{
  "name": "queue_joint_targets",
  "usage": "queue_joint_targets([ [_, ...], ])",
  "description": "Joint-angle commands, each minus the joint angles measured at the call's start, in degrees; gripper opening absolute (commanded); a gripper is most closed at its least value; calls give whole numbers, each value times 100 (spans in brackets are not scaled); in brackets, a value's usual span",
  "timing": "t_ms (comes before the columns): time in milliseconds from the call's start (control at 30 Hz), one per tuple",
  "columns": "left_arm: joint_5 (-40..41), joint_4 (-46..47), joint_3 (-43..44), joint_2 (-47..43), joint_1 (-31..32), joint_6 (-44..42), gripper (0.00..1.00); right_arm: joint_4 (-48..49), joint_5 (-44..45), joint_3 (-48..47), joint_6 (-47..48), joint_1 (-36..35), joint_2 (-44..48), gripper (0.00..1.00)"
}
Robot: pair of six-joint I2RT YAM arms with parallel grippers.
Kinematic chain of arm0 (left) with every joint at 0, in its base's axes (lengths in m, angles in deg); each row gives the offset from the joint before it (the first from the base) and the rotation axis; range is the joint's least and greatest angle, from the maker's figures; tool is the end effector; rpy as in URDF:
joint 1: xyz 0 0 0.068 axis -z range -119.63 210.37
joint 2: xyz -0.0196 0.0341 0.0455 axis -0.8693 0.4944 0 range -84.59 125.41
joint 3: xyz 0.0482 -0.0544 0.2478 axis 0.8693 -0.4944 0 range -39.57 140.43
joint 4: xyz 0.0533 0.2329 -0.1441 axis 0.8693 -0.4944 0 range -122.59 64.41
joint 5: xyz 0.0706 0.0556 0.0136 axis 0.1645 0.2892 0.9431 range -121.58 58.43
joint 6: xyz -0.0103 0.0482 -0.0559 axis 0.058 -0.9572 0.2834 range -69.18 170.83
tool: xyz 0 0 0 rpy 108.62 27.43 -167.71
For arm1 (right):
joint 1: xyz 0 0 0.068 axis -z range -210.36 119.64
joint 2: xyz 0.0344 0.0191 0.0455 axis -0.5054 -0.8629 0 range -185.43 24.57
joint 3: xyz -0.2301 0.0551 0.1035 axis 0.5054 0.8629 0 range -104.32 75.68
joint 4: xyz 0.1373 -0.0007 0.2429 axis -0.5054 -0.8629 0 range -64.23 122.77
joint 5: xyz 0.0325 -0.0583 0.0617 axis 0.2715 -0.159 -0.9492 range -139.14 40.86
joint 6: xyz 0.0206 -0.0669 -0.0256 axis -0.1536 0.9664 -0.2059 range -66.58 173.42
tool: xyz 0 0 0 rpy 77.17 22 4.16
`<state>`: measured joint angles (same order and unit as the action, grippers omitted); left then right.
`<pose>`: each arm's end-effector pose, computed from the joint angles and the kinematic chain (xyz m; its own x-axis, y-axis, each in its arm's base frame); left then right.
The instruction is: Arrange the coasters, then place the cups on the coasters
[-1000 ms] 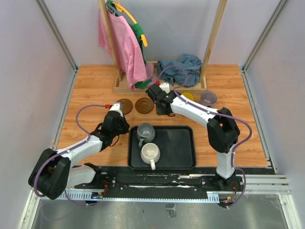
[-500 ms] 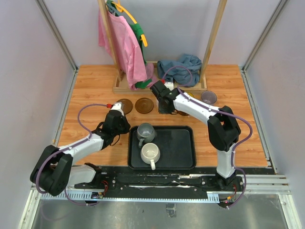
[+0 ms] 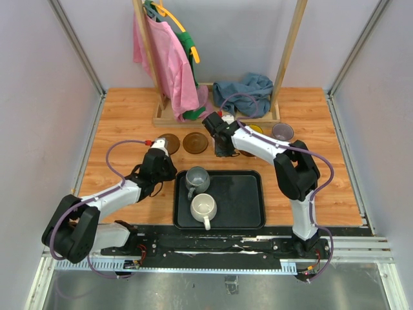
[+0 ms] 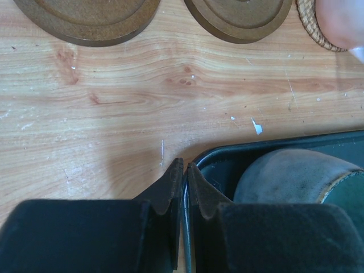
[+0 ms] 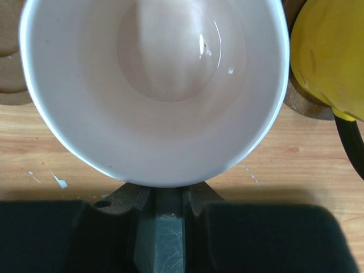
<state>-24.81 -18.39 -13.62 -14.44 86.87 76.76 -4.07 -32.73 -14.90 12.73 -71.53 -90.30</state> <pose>0.2494 -0.1161 0.1249 -0.6413 -0.1656 -0.7492 0.0871 0.9544 -0.2855 0.3536 0.2858 0.1682 -0.8446 0.0922 -0.5273 0.0287 0.9915 0.1272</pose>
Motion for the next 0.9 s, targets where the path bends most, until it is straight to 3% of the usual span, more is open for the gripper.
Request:
queue_joint_targets([
  [0, 5, 71, 147, 76, 45, -51, 11, 179, 232, -229, 58, 76, -51, 1],
  [867, -30, 122, 204, 245, 47, -53, 11, 97, 584, -476, 278, 73, 449, 1],
])
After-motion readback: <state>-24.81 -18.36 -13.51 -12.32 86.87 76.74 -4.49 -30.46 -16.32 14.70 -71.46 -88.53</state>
